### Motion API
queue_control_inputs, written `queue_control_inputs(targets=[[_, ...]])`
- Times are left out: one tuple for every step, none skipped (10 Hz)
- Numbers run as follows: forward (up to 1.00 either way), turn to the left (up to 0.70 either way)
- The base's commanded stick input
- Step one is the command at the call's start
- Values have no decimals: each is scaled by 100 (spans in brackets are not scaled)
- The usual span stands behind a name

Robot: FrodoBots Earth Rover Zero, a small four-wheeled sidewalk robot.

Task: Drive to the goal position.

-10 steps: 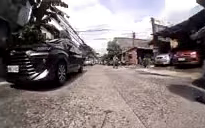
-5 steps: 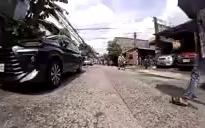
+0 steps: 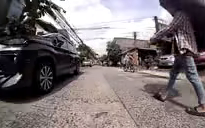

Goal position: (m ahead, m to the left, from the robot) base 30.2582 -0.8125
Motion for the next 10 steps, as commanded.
queue_control_inputs(targets=[[70,0],[70,0],[70,0],[70,0],[70,0],[70,0],[70,0],[70,8],[70,24],[70,0]])
